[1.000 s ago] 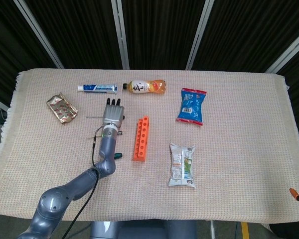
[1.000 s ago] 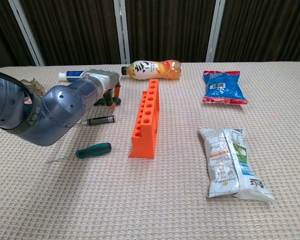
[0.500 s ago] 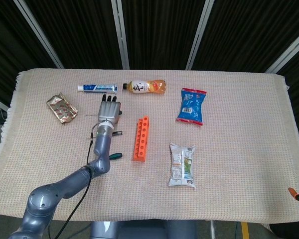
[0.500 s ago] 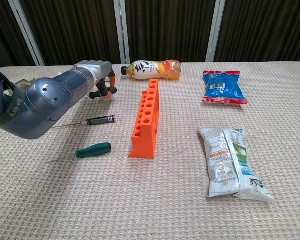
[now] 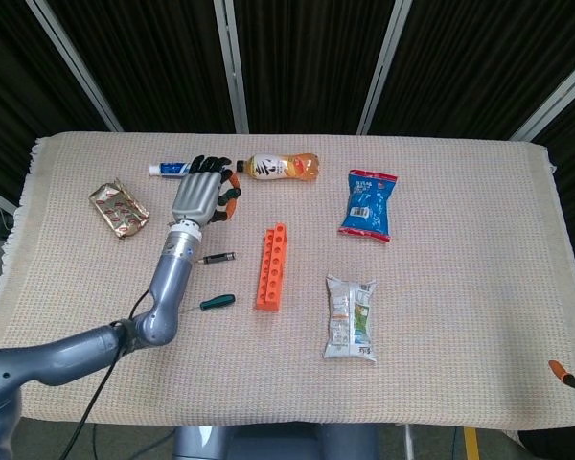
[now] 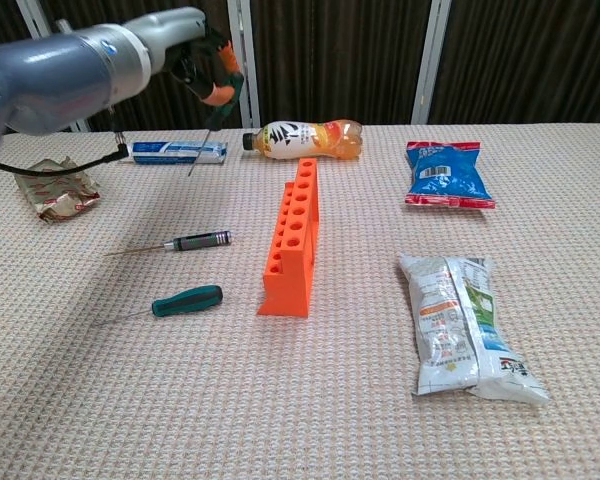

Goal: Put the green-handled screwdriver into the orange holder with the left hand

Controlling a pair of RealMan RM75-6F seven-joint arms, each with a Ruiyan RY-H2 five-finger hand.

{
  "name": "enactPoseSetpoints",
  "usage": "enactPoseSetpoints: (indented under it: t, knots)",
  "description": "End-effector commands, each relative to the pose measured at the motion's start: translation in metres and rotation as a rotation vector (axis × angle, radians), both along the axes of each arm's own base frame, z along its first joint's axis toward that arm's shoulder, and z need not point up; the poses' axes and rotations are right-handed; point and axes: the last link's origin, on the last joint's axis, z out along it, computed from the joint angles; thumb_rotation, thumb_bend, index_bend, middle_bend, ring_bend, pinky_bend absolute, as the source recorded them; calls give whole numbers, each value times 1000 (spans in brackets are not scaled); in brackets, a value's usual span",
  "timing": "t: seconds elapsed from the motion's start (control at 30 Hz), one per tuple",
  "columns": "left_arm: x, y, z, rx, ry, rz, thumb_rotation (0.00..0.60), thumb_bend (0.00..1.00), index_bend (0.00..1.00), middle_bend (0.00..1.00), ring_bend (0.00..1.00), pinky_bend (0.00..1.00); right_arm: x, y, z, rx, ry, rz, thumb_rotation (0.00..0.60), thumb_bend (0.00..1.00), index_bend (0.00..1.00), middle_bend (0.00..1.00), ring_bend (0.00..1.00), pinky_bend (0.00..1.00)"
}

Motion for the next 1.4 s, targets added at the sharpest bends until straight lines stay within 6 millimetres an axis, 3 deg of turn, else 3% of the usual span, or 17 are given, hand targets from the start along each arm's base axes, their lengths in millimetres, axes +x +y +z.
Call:
enactPoseSetpoints:
  t: [0.03,0.3,0.57,0.97,1.4]
  knots:
    - [-3,-18,48,12,-212,-25,600,587,554,148,80,21,0,-1,-1,3,-3,5,600,0,78,99,0,69]
    - [4,-42,54,-111,-505,-35,600,588,558,157,81,30,0,-3,-4,10,-8,15,600,0,78,100,0,69]
    - [9,-57,31,-292,-712,-20,600,604,558,158,81,92,-2,-5,-7,20,-16,18,600,0,79,100,0,70]
    - [19,-64,9,-431,-827,-8,600,612,556,158,82,96,-7,-1,-3,6,-22,-2,600,0,79,100,0,70]
    - [12,-62,16,-460,-885,23,600,614,556,160,82,104,-10,0,-2,3,-24,-12,600,0,78,99,0,70]
